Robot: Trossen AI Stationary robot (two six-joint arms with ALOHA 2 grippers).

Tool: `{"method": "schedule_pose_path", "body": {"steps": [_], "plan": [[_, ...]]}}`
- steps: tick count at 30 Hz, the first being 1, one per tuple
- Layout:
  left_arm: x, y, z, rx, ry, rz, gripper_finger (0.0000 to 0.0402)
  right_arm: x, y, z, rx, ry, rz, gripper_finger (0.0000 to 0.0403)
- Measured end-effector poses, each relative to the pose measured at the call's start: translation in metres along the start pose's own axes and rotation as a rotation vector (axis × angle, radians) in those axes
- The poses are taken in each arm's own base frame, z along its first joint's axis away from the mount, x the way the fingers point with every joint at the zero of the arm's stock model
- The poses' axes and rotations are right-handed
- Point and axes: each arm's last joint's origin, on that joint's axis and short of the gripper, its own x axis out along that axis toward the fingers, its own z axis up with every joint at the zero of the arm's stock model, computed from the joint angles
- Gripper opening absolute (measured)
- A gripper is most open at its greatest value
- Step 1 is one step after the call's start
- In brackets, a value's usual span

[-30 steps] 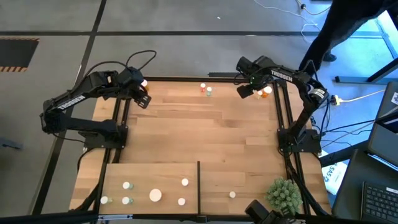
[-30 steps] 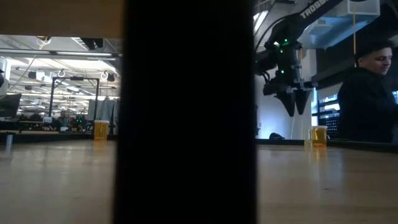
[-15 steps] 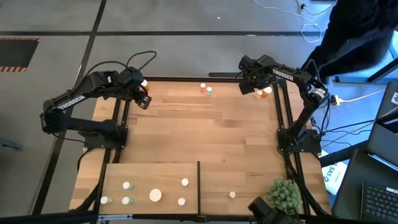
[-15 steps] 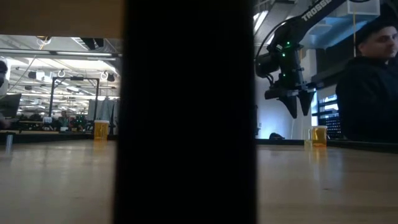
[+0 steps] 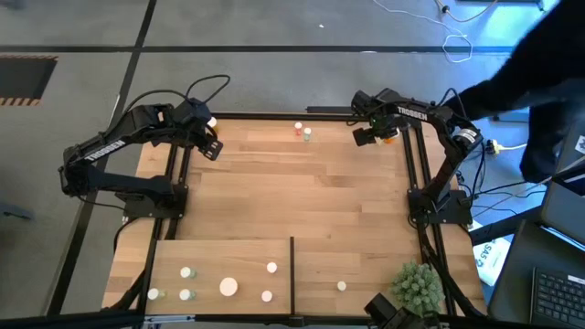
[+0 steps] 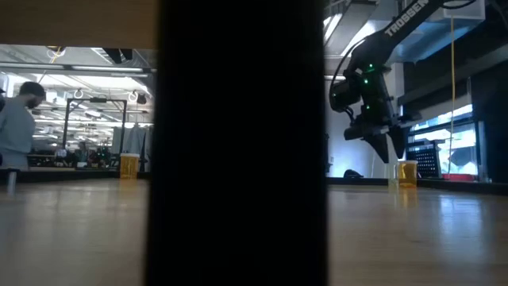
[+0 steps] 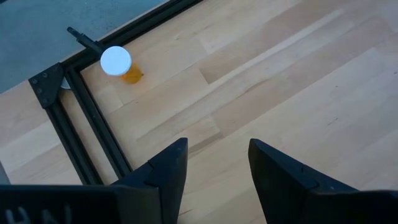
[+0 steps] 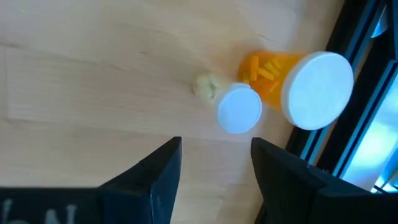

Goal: Pick and place medicine bottles onto shelf by color
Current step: Put the top right yellow pill bottle on the shelf aligned with the other yellow pill bottle

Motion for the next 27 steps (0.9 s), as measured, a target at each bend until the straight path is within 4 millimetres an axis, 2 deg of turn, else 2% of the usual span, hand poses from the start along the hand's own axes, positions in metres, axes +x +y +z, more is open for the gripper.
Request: {"method": "schedule_pose_path", "body": {"steps": [12, 21, 27], "plan": [[0.0, 0.0, 0.0, 0.001, 0.0, 0.0, 0.0165, 0.001, 0.001, 0.003, 0.013, -0.041, -0.01, 0.0197], [0.0, 0.0, 0.0, 0.001, 0.0, 0.0, 0.0165, 0.013, -0.001, 0.002, 0.032, -0.049, -0.013, 0.0197], [0.0, 0.0, 0.0, 0.001, 0.001, -0.002, 0.0165, 0.014, -0.001, 0.002, 0.031, -0.053, -0.016, 0.0197]]}}
